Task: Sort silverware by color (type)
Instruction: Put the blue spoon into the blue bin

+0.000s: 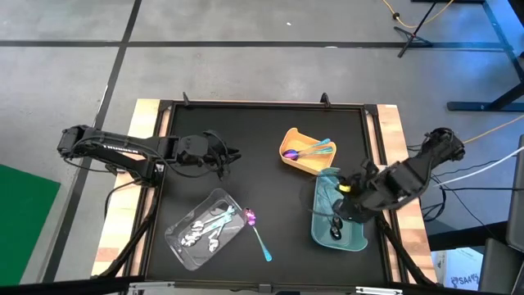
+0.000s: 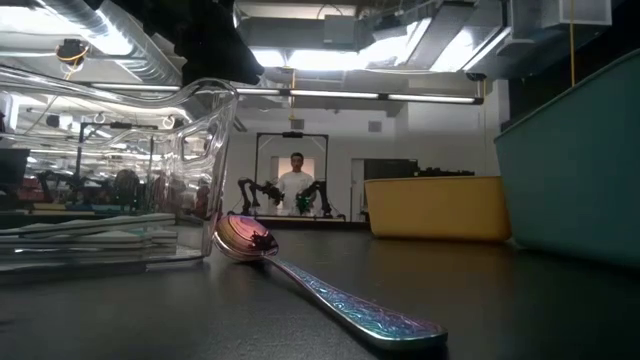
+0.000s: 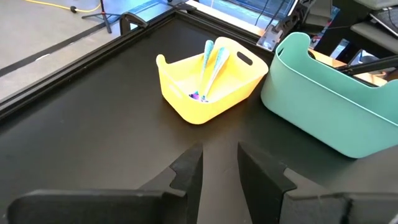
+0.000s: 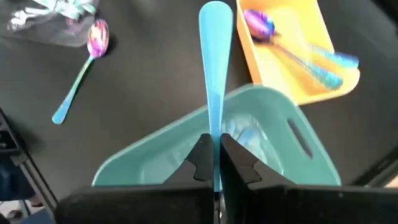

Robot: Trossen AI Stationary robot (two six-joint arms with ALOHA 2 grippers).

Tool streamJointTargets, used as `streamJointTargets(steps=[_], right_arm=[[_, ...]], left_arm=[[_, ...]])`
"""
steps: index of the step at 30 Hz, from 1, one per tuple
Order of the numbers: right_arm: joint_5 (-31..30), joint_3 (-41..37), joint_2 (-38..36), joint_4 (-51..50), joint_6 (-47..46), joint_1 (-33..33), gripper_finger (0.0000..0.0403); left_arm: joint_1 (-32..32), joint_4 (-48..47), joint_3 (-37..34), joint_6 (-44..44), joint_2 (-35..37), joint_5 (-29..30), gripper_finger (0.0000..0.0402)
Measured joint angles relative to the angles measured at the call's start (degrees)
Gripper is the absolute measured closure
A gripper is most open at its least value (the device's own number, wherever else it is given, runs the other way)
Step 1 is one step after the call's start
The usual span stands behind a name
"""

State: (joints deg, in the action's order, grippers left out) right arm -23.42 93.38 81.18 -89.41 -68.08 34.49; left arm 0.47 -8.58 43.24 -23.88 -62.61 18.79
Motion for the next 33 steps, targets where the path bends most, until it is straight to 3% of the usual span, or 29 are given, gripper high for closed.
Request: streamJointTargets(steps=[14, 33], right_arm=[[0.87, -22.2, -2.72, 3.95, -29.31, 9.8, 0.0402], [0.4, -46.67, -2.7, 35.81, -31.14, 10.51, 0.0402]], left_arm=[[0.0, 0.0, 0.0, 0.0, 0.0, -0.02, 0.0308], [0.0, 0.02, 0.07, 0.0, 0.0, 0.0, 0.0308]])
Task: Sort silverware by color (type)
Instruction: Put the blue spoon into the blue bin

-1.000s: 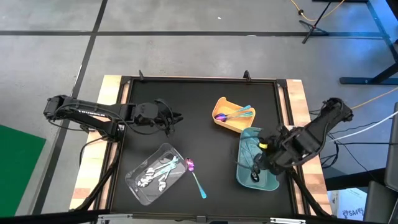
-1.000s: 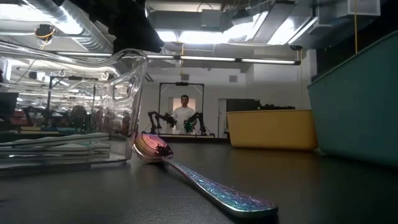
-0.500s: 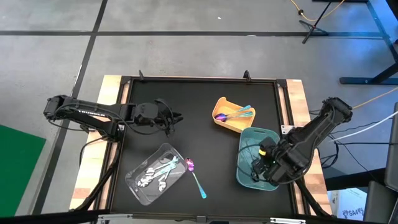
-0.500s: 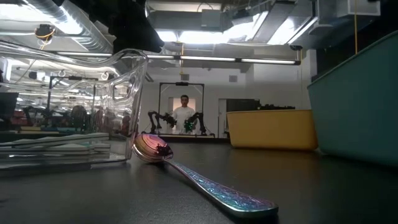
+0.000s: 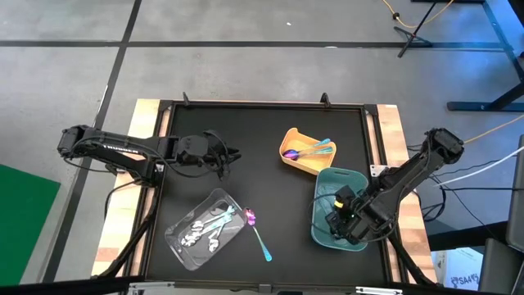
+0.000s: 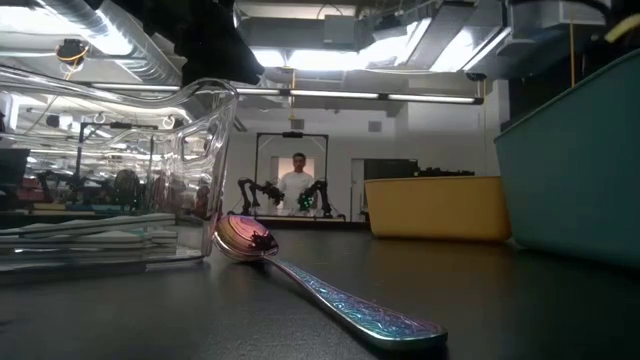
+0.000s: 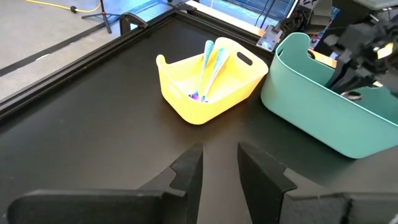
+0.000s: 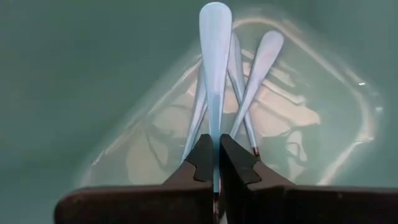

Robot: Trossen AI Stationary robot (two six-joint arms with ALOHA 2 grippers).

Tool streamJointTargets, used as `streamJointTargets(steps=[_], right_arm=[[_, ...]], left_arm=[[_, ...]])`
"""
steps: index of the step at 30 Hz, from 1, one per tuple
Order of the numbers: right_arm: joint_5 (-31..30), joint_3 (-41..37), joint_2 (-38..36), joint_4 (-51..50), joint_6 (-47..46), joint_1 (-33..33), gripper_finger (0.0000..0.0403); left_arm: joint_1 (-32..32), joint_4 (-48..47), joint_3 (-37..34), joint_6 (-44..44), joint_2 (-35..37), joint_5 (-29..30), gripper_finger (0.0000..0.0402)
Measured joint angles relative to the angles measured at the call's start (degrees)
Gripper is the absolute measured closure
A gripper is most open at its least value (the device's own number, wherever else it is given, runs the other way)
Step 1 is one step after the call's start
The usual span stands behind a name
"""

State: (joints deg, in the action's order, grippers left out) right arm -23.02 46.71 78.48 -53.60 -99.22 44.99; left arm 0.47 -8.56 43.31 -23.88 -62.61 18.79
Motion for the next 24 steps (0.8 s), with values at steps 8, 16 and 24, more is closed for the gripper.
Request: streamJointTargets(steps=[8, 16, 24], right_arm=[[-1.16, -6.74, 0.0, 8.32, 0.02, 0.0, 0.0402], [-2.0, -10.25, -0.01, 11.99, 0.21, 0.0, 0.0402], [-2.04, -10.42, -0.01, 12.07, 0.22, 0.0, 0.0402]], left_arm=[[0.0, 0.0, 0.0, 0.0, 0.0, 0.0, 0.0308], [0.0, 0.0, 0.0, -0.02, 0.0, 0.0, 0.0308], [0.0, 0.02, 0.0, -0.02, -0.02, 0.0, 0.0308]])
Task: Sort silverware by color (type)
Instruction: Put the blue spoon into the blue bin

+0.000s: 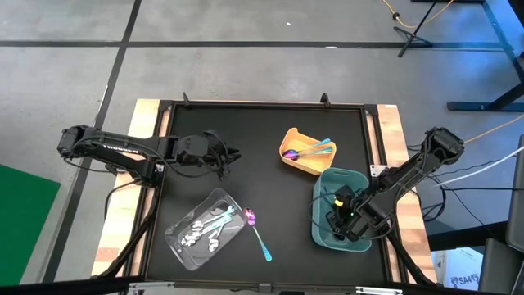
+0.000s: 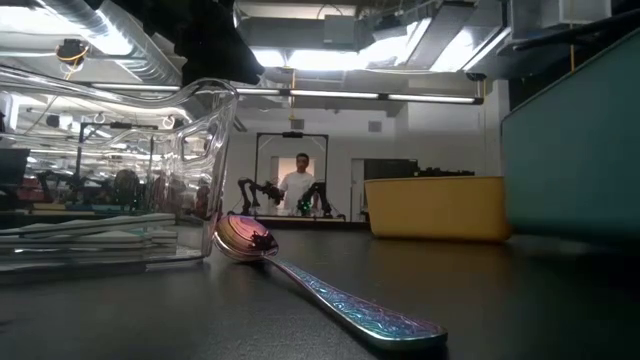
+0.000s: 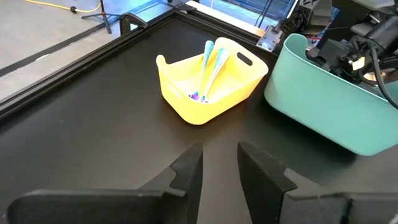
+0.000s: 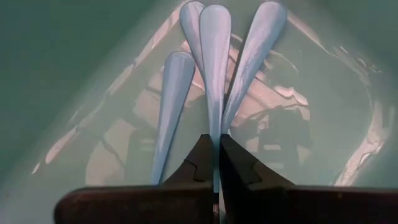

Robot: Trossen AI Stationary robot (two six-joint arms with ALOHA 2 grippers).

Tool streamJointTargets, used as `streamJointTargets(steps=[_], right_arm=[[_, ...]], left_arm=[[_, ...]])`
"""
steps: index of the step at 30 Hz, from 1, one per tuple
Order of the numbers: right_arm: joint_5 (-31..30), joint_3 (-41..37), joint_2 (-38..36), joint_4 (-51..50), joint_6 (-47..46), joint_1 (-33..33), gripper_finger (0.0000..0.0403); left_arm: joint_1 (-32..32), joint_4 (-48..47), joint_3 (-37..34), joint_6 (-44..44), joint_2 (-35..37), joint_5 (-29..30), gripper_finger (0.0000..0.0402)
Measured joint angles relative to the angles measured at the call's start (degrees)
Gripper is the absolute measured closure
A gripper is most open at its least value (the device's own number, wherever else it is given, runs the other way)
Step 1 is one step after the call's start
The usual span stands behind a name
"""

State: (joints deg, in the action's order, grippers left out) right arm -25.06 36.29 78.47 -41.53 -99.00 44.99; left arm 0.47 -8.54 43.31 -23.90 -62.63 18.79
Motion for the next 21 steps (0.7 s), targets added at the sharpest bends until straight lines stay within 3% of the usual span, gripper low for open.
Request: streamJointTargets(steps=[17, 21], right_arm=[[0.21, -0.02, 0.01, 0.25, -0.05, -0.01, 0.0402], [0.38, -0.04, 0.01, 0.23, -0.07, -0.02, 0.0385]], left_arm=[[-0.02, -0.02, 0.0, 0.0, 0.0, 0.0, 0.0308], [0.0, -0.02, 0.0, 0.0, 0.0, 0.0, 0.0308]])
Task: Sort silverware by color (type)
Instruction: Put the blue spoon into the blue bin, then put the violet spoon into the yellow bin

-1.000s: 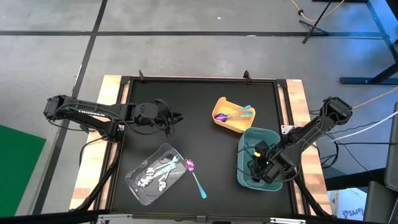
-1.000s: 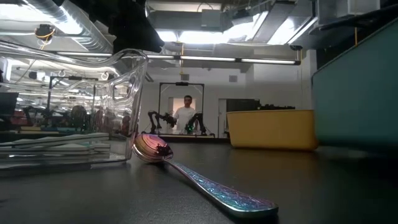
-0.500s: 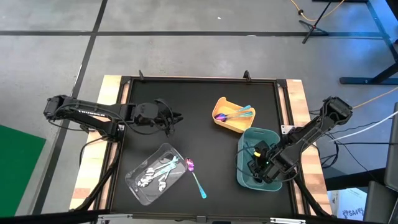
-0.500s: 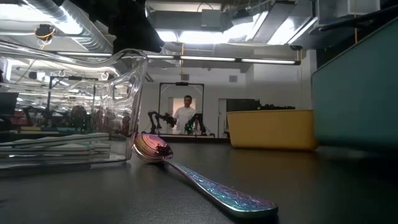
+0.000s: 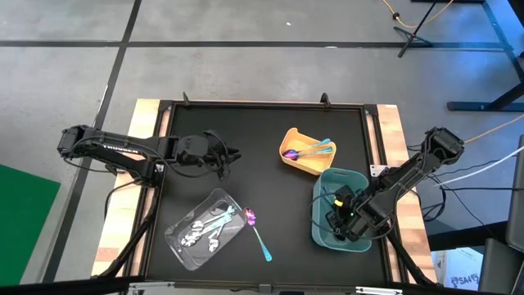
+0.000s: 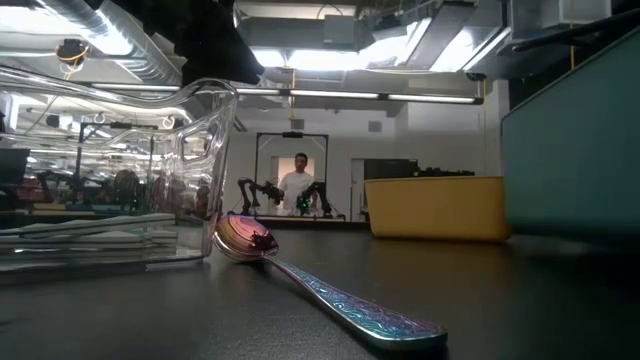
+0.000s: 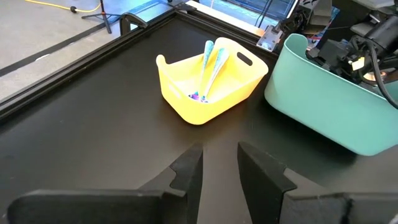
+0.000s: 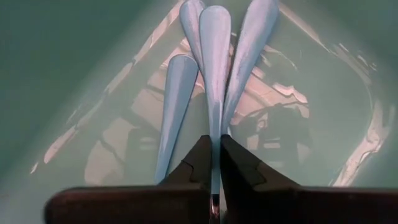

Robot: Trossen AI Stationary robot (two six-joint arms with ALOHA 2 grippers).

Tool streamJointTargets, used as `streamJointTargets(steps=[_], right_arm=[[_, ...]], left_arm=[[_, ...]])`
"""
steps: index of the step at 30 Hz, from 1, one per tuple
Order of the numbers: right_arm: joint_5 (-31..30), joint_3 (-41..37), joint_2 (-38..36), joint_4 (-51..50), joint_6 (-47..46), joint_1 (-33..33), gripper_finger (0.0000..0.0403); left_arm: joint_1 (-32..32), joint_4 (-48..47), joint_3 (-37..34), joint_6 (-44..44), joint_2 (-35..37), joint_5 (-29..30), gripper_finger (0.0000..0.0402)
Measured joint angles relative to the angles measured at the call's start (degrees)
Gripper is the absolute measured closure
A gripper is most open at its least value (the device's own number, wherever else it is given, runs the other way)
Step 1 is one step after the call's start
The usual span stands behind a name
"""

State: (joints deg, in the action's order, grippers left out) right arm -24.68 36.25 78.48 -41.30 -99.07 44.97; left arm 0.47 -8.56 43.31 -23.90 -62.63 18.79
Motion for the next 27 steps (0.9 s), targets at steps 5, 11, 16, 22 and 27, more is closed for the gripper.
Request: streamJointTargets(steps=[5, 11, 16, 22, 27], right_arm=[[0.25, 0.0, 0.0, 0.04, -0.13, 0.0, 0.0347], [0.28, 0.0, 0.02, -0.18, -0.2, 0.0, 0.0327], [0.32, 0.0, 0.04, -0.29, -0.2, 0.0, 0.0329], [0.63, 2.18, 0.11, -4.13, -0.37, 0.0, 0.0329], [2.31, 5.3, 0.11, -8.83, -0.33, 0.0, 0.0329]], left_arm=[[0.0, 0.02, 0.0, 0.02, 0.0, 0.0, 0.0308], [-0.01, 0.0, 0.0, 0.0, 0.0, 0.0, 0.0308], [-0.01, 0.01, 0.0, 0.0, 0.0, 0.0, 0.0308], [-0.02, 0.02, 0.0, 0.02, 0.0, 0.0, 0.0308], [0.0, 0.01, 0.0, 0.02, 0.0, 0.0, 0.0308]])
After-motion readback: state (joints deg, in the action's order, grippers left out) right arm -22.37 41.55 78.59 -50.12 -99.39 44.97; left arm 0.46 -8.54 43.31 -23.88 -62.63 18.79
